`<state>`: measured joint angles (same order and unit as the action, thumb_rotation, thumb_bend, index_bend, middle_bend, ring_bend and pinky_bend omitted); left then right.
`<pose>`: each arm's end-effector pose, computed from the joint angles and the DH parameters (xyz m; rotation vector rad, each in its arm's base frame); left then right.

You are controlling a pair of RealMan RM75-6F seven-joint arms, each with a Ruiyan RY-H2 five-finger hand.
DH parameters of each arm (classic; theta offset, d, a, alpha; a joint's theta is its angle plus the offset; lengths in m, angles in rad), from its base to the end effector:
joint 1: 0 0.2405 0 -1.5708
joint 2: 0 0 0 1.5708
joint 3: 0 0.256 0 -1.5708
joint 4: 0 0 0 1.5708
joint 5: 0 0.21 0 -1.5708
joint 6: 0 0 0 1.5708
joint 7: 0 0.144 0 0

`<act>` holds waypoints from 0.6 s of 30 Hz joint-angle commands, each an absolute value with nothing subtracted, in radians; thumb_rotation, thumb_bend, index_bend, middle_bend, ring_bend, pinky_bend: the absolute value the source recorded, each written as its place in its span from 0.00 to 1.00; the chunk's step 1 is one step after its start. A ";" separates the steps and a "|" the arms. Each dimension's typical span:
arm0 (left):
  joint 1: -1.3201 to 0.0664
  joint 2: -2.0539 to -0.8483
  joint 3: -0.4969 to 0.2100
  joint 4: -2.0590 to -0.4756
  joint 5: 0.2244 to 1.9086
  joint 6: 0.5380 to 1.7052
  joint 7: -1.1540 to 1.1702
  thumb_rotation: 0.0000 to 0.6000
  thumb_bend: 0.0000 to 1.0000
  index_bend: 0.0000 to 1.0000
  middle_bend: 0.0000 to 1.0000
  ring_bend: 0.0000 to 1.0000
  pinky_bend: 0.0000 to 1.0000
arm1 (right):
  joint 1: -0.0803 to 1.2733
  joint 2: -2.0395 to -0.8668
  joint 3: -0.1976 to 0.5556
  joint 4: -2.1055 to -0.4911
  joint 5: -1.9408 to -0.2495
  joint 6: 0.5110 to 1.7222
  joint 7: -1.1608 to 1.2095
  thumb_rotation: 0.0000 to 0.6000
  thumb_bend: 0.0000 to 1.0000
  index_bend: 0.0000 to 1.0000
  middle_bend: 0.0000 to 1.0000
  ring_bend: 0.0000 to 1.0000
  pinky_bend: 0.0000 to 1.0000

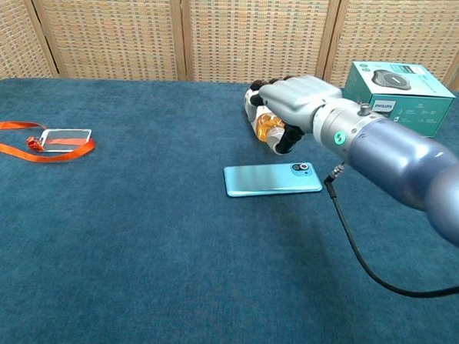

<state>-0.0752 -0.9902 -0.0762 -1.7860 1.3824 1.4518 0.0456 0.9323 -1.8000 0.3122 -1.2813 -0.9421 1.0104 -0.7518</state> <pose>-0.3013 0.1805 0.1879 -1.2966 -0.9649 -0.8445 -0.0692 -0.3818 -0.0579 1.8322 -0.6488 0.8520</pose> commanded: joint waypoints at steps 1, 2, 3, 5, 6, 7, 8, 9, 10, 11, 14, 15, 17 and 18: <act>-0.072 -0.990 -0.070 -1.779 1.408 1.465 0.032 1.00 0.00 0.00 0.00 0.00 0.00 | 0.846 -1.656 0.262 -1.441 -1.053 1.089 -0.666 1.00 0.22 0.08 0.01 0.00 0.00; -0.073 -0.992 -0.069 -1.771 1.422 1.469 0.024 1.00 0.00 0.00 0.00 0.00 0.00 | 0.819 -1.612 0.243 -1.476 -1.092 1.107 -0.633 1.00 0.14 0.03 0.01 0.00 0.00; -0.074 -0.995 -0.069 -1.761 1.434 1.473 0.014 1.00 0.00 0.00 0.00 0.00 0.00 | 0.800 -1.577 0.227 -1.497 -1.123 1.120 -0.610 1.00 0.10 0.01 0.00 0.00 0.00; -0.078 -1.004 -0.068 -1.738 1.453 1.477 -0.005 1.00 0.00 0.00 0.00 0.00 0.00 | 0.766 -1.509 0.193 -1.522 -1.189 1.149 -0.579 1.00 0.07 0.00 0.00 0.00 0.00; -0.079 -1.007 -0.066 -1.730 1.461 1.477 -0.014 1.00 0.00 0.00 0.00 0.00 0.00 | 0.744 -1.470 0.173 -1.536 -1.224 1.169 -0.562 1.00 0.06 0.00 0.00 0.00 0.00; -0.079 -1.008 -0.064 -1.726 1.468 1.479 -0.020 1.00 0.00 0.00 0.00 0.00 0.00 | 0.726 -1.444 0.161 -1.547 -1.245 1.186 -0.547 1.00 0.04 0.00 0.00 0.00 0.00; -0.079 -1.010 -0.063 -1.721 1.474 1.482 -0.027 1.00 0.00 0.00 0.00 0.00 0.00 | 0.708 -1.420 0.149 -1.561 -1.265 1.204 -0.528 1.00 0.03 0.00 0.00 0.00 0.00; -0.078 -1.013 -0.062 -1.713 1.486 1.489 -0.038 1.00 0.00 0.00 0.00 0.00 0.00 | 0.673 -1.382 0.132 -1.584 -1.290 1.240 -0.490 1.00 0.02 0.00 0.00 0.00 0.00; -0.078 -1.018 -0.063 -1.703 1.499 1.499 -0.053 1.00 0.00 0.00 0.00 0.00 0.00 | 0.642 -1.350 0.114 -1.604 -1.313 1.268 -0.450 1.00 0.01 0.00 0.00 0.00 0.00; -0.078 -1.025 -0.064 -1.690 1.509 1.509 -0.066 1.00 0.00 0.00 0.00 0.00 0.00 | 0.617 -1.325 0.099 -1.618 -1.331 1.286 -0.416 1.00 0.01 0.00 0.00 0.00 0.00; -0.073 -1.040 -0.063 -1.664 1.536 1.537 -0.091 1.00 0.00 0.00 0.00 0.00 0.00 | 0.558 -1.276 0.074 -1.653 -1.345 1.331 -0.351 1.00 0.00 0.00 0.00 0.00 0.00; -0.069 -1.042 -0.060 -1.660 1.545 1.547 -0.096 1.00 0.00 0.00 0.00 0.00 0.00 | 0.539 -1.263 0.068 -1.667 -1.346 1.349 -0.332 1.00 0.00 0.00 0.00 0.00 0.00; -0.059 -1.045 -0.054 -1.654 1.568 1.574 -0.106 1.00 0.00 0.00 0.00 0.00 0.00 | 0.487 -1.234 0.050 -1.703 -1.353 1.394 -0.277 1.00 0.00 0.00 0.00 0.00 0.00; -0.054 -1.046 -0.051 -1.653 1.577 1.585 -0.109 1.00 0.00 0.00 0.00 0.00 0.00 | 0.467 -1.222 0.040 -1.710 -1.363 1.408 -0.255 1.00 0.00 0.00 0.00 0.00 0.00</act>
<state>-0.0635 -1.0414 -0.0570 -1.6586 1.5626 1.5678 -0.0999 0.5235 -1.2556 0.0734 -1.6693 -1.3363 1.3615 -0.3133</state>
